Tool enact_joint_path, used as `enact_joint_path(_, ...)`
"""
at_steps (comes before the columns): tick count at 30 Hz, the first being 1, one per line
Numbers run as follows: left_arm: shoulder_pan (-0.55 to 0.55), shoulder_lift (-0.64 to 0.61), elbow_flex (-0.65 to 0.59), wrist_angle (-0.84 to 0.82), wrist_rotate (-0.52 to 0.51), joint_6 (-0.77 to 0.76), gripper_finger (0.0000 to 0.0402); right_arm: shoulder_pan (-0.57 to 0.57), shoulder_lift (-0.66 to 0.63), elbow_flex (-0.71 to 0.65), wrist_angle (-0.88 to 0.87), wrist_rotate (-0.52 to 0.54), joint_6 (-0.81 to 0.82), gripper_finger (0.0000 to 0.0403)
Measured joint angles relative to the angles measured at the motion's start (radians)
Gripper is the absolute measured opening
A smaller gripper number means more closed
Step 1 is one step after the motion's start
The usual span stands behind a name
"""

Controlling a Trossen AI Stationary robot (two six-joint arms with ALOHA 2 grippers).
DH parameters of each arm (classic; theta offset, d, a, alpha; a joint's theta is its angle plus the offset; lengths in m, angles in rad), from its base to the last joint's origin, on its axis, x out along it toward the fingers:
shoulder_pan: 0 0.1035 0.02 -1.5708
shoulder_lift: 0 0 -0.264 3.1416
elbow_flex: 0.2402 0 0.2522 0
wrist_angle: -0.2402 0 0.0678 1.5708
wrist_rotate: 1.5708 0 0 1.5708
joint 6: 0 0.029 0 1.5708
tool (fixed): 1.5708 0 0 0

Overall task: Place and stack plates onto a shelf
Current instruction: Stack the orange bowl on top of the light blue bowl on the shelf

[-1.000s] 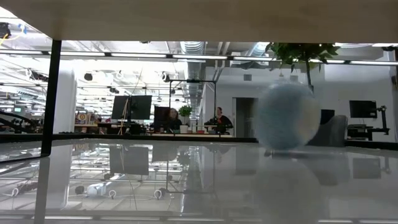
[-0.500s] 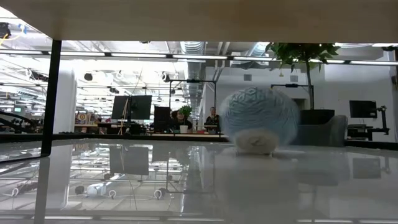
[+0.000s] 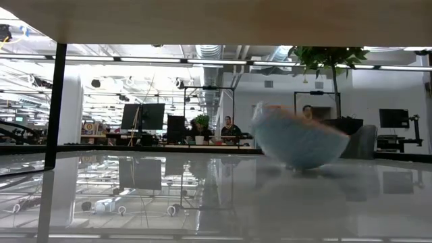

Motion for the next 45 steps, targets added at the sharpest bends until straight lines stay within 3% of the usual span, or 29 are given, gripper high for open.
enact_joint_path(45,0.0,0.0,0.0,0.0,-0.001,0.011,0.0143,-0.046,0.003,0.0,0.0,0.0,-0.011,0.0088)
